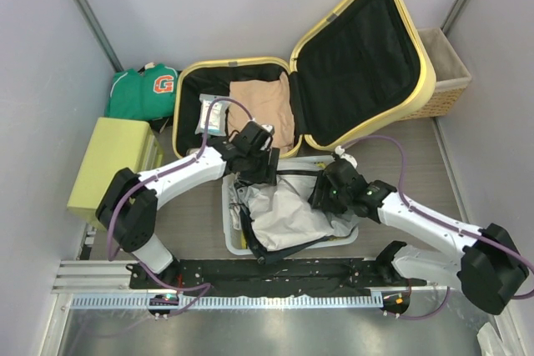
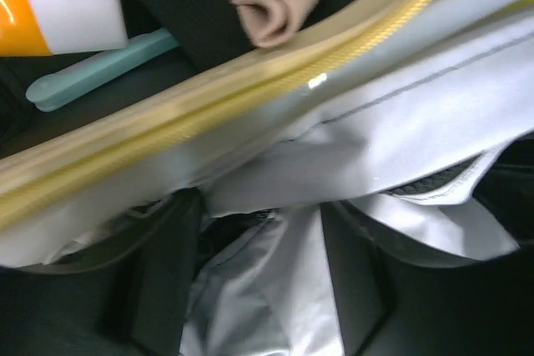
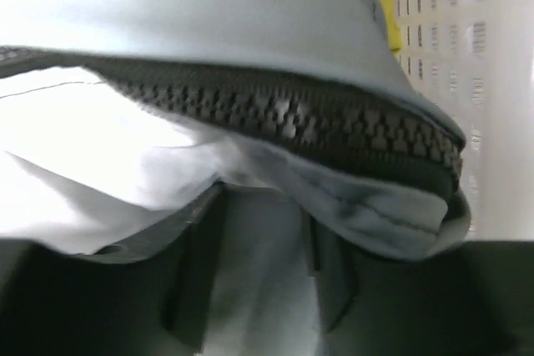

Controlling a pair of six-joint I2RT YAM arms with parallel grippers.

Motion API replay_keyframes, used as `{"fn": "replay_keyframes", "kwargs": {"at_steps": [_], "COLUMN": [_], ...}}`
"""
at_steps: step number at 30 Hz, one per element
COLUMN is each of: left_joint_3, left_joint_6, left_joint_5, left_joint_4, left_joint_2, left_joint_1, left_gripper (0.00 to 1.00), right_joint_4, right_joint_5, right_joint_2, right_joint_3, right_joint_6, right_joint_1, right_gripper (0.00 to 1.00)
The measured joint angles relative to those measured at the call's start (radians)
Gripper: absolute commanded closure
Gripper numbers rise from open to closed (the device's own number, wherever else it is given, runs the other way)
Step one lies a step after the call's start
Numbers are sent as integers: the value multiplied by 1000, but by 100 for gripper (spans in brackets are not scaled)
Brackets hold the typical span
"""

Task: Open, take out, and arrange the luggage
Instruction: Place the clothes in the bin.

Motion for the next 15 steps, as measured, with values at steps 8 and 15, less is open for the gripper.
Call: {"fn": "replay_keyframes", "kwargs": {"at_steps": [8, 15], "left_joint_3": [96, 31], "left_joint_6": [49, 43], "left_joint_5": [-142, -158], "left_joint_4": [-61, -52], "left_joint_2": [-132, -408], "left_joint_1": [-102, -25], "left_gripper": [7, 3], "right_joint_4": [-167, -98], "right_joint_5": [131, 22], "right_joint_2": [-260, -449], "right_joint_3": [95, 128], "right_joint_6": [-28, -116], "right_joint_1": [48, 126], "right_gripper": [44, 60]}}
